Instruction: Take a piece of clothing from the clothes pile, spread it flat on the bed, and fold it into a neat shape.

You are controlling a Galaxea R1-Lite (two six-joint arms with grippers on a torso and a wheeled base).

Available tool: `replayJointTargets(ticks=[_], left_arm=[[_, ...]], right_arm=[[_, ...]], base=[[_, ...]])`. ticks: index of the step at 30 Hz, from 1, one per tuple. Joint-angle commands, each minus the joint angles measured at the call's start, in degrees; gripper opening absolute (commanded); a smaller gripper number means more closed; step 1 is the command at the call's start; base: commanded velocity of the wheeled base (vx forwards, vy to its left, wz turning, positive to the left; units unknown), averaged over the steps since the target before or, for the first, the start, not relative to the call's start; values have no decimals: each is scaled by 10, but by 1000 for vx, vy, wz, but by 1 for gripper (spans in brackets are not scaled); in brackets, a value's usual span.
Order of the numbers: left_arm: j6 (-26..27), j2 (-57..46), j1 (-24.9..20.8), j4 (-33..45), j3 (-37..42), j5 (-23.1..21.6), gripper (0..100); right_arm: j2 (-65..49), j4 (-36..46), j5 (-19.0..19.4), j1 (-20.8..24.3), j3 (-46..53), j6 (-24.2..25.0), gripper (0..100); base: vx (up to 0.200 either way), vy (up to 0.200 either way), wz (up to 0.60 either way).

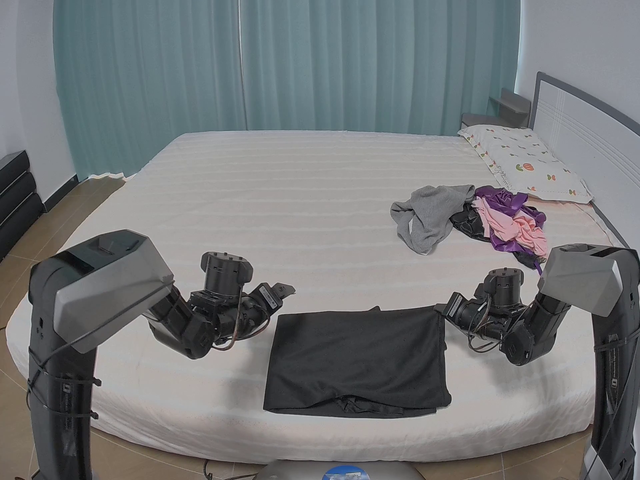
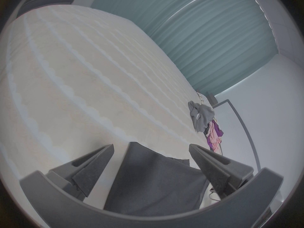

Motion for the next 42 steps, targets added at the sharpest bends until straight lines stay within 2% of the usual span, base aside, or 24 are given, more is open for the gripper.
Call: replayJointTargets(ticks=[1,7,11,18,19,30,35,42], left_arm=[[10,48,-12,1,-33,10,100],[20,67,-19,10,-68,13,100],[20,79,-25,32,-94,35,100],[25,85,-27,40,-98,44,100],[29,85,-27,44,-98,44,0],[41,88,-29,60,-105,50,0],[37,85,-23,57,-100,72,0],[18,78,-21,57,-99,75,0]], right_arm=[[1,-1,-4,2,2,3,0],[2,-1,-4,3,0,13,0],[1,-9,-5,2,3,13,0],[1,-18,-5,7,8,13,0],[1,-18,-5,7,8,13,0],[2,-18,-5,7,4,13,0],[4,-18,-5,1,0,11,0],[14,-16,-5,-5,-14,9,0]], base=[[0,0,0],[0,0,0],[0,0,0],[0,0,0],[0,0,0],[0,0,0],[0,0,0],[0,0,0]])
